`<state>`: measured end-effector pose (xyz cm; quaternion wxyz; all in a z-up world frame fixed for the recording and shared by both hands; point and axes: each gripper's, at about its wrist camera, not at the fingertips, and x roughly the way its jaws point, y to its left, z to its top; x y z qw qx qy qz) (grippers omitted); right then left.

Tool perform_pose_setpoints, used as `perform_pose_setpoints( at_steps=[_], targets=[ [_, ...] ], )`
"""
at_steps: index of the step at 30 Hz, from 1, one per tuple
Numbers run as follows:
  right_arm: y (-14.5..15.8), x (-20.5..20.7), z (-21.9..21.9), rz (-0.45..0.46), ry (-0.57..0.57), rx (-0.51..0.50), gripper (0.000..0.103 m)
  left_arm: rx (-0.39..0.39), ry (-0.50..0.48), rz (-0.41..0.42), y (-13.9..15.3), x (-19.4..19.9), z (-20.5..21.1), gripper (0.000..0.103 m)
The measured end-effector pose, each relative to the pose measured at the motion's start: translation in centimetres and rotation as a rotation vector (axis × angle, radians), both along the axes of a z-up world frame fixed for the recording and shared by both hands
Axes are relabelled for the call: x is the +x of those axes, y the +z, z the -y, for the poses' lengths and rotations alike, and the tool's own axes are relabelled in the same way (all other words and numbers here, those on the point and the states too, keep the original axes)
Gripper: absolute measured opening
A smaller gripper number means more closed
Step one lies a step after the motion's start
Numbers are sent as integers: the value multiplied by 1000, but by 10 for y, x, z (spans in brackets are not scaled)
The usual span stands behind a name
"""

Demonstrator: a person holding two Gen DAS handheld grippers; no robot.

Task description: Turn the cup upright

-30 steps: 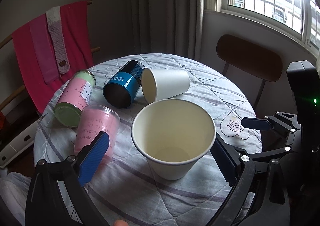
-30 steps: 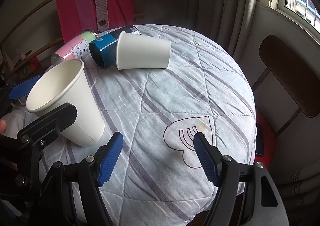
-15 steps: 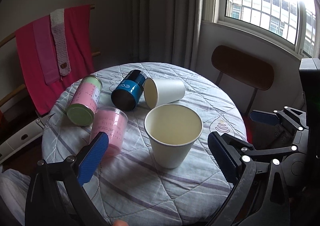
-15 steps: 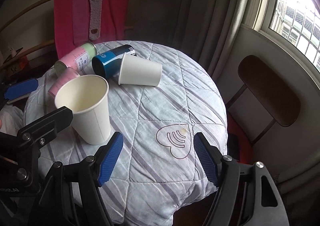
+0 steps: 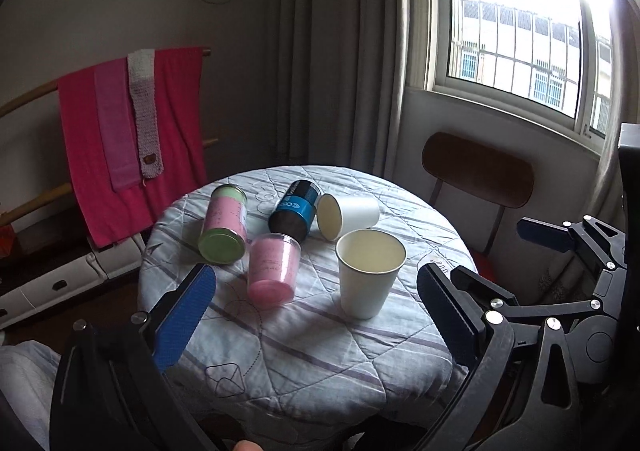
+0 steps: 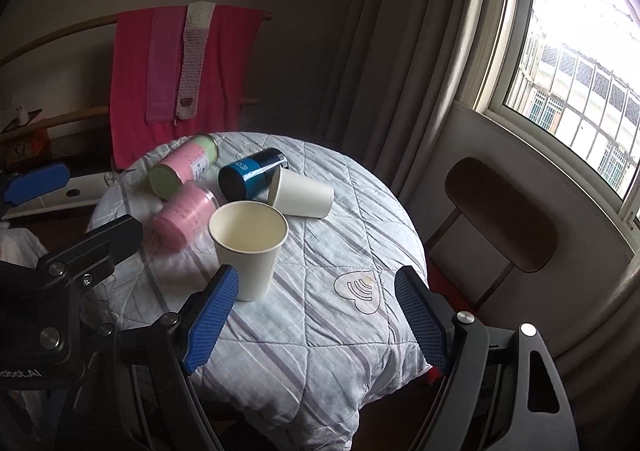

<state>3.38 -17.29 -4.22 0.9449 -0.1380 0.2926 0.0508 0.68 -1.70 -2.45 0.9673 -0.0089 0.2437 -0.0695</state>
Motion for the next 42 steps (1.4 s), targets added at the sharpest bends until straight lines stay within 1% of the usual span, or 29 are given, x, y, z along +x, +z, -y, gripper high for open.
perform_pose_setpoints(
  at_steps=[4,8,11,13,15,19,23,25,28,32,36,37,39,42],
  targets=[
    [13,-21,-15,86,-22,5,82,20,36,66,14,-19,-18,103],
    [25,-43,-25,195,-55,26,82,14,70,126,25,-35,-37,103],
    [31,-56,-33,269,-72,39,82,-11,66,152,30,-47,-48,103],
    [33,-63,-36,303,-89,44,82,0,71,162,30,-51,-51,103],
    [34,-66,-39,314,-99,62,82,15,73,156,29,-54,-53,103],
    [31,-70,-42,313,-108,98,83,25,70,141,26,-58,-57,103],
    [27,-75,-44,293,-116,122,83,64,101,127,24,-56,-59,103],
    [25,-75,-44,262,-112,155,83,82,111,119,23,-55,-61,103],
    [22,-72,-46,221,-111,210,83,88,109,99,22,-51,-67,103],
    [22,-68,-53,206,-141,220,83,99,109,65,18,-42,-79,103],
    [21,-62,-58,186,-164,239,83,120,119,58,15,-35,-90,103],
    [20,-61,-60,182,-163,234,83,122,116,55,15,-33,-93,103],
    [18,-58,-63,183,-169,224,83,93,99,47,14,-29,-99,103],
    [16,-52,-66,165,-181,220,83,69,46,8,12,-17,-102,103]
  ],
)
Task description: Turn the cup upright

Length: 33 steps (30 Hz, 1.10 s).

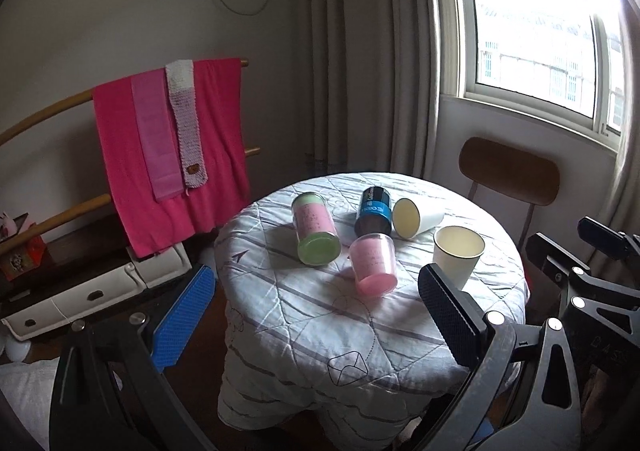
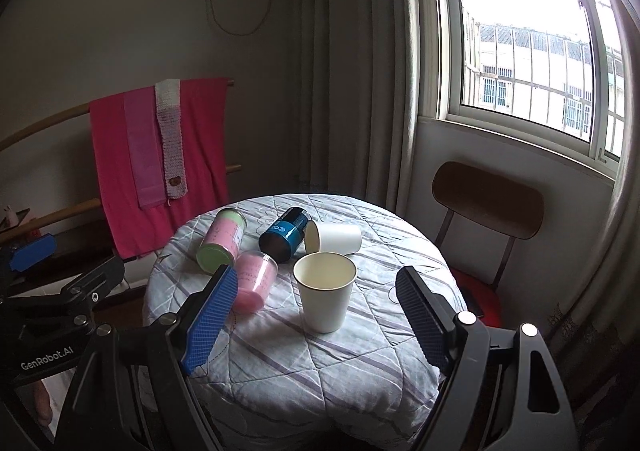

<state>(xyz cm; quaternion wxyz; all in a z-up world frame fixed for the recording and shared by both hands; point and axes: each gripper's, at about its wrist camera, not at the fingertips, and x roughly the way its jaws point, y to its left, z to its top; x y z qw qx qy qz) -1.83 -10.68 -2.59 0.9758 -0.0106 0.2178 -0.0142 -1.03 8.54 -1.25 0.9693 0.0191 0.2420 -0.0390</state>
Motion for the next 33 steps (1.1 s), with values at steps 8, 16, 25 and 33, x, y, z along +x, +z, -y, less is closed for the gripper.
perform_pose_setpoints(
  at_steps=[8,16,25,33],
  targets=[
    [1,16,4,-45,-54,8,83,31,-72,-29,1,24,11,103],
    [-1,29,7,-83,-77,20,83,42,-105,-65,-7,46,18,103],
    [-2,43,10,-131,-79,20,83,61,-110,-103,-12,61,26,103],
    [-7,53,13,-159,-83,3,83,93,-89,-106,-15,66,33,103]
  ],
)
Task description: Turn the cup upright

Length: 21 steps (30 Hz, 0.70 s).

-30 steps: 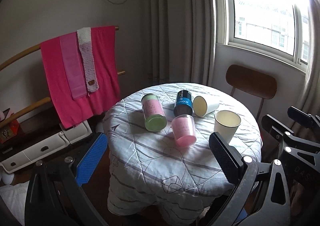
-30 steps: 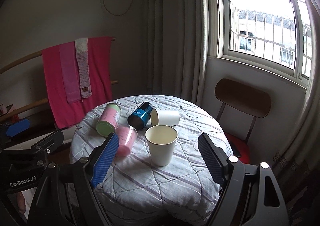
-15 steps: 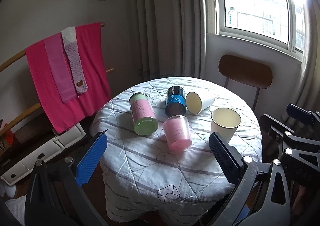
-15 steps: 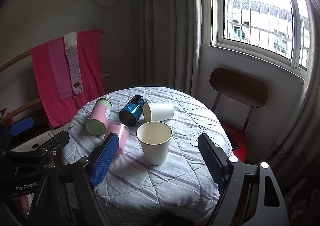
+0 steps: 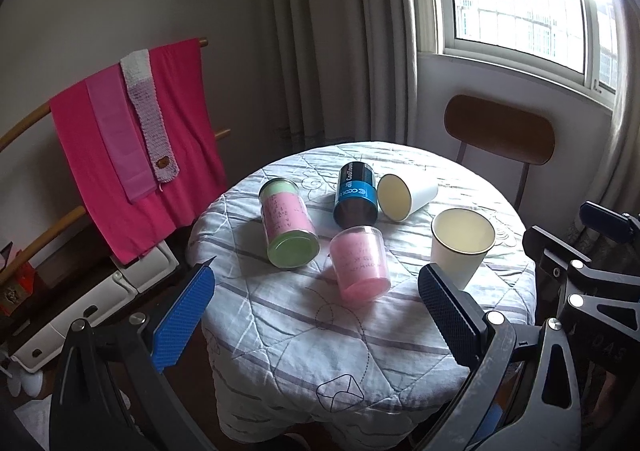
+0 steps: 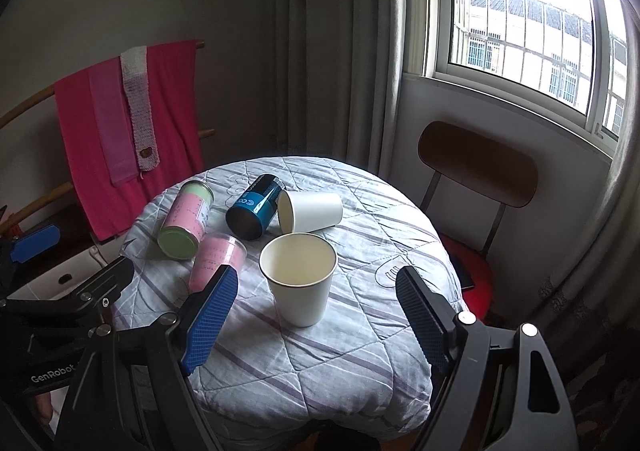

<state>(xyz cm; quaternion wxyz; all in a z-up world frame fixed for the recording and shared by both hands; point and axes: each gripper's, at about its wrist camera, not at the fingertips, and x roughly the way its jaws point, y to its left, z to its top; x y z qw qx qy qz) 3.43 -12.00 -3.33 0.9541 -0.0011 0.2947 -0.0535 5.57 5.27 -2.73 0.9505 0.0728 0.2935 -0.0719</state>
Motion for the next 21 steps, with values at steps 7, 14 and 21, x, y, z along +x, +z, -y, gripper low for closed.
perform_pose_setpoints(
  at_steps=[7,14,21],
  targets=[
    [0,1,5,-1,-6,-1,83,17,-9,-10,-1,3,8,103],
    [1,3,10,-1,-15,-2,83,25,-14,-14,-1,6,14,103],
    [0,3,13,8,-11,-1,83,23,0,15,3,1,16,103]
  ],
)
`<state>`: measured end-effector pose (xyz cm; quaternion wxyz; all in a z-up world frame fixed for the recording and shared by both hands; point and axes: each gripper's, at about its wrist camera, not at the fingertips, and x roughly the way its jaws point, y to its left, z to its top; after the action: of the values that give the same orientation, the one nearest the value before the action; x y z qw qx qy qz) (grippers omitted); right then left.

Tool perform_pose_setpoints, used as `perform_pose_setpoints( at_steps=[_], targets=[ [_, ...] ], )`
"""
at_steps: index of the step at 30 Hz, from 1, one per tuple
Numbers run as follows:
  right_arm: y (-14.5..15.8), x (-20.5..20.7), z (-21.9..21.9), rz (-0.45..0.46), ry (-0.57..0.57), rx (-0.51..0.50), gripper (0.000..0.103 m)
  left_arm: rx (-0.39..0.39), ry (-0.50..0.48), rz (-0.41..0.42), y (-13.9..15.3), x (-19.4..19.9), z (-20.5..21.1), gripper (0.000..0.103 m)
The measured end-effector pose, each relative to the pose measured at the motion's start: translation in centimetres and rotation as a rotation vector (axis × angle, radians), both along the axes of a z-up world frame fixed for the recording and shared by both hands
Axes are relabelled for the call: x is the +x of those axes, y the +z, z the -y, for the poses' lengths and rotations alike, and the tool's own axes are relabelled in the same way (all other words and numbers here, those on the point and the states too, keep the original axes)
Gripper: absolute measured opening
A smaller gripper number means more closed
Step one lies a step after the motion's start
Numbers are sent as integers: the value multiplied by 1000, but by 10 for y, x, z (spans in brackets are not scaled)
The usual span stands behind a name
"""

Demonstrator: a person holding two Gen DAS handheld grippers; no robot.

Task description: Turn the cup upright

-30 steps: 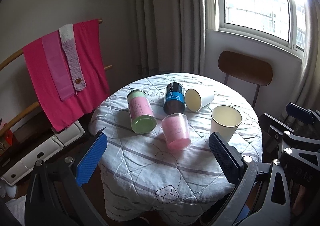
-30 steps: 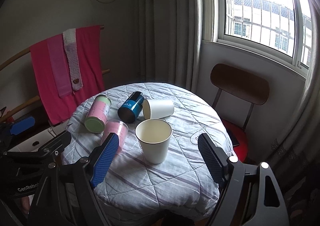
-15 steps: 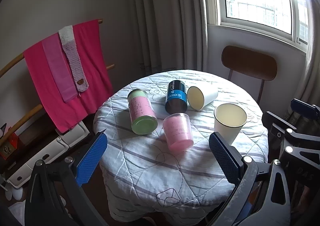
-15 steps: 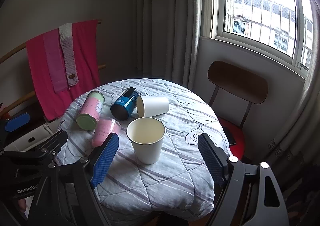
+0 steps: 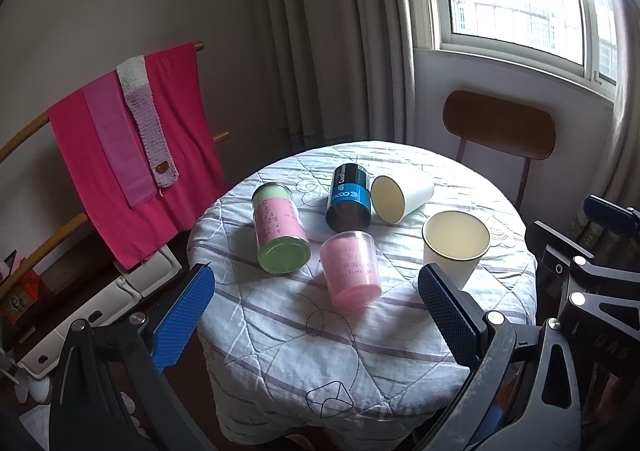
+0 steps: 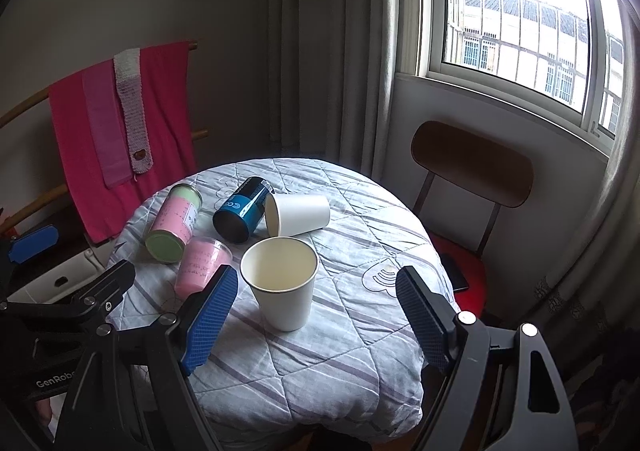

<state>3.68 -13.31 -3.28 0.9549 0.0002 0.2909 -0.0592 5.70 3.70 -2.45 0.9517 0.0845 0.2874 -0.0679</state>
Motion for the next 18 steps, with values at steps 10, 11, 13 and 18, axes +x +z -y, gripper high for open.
perform_pose_setpoints(
  at_steps=[10,11,13,18],
  targets=[
    [16,-27,3,180,27,-11,83,-41,51,207,26,-39,0,103],
    [17,-30,5,202,31,-3,83,-50,56,220,28,-43,0,103],
    [18,-34,7,233,37,9,83,-66,58,234,30,-49,0,103],
    [17,-43,11,296,50,21,83,-90,80,272,32,-65,3,103]
  ],
)
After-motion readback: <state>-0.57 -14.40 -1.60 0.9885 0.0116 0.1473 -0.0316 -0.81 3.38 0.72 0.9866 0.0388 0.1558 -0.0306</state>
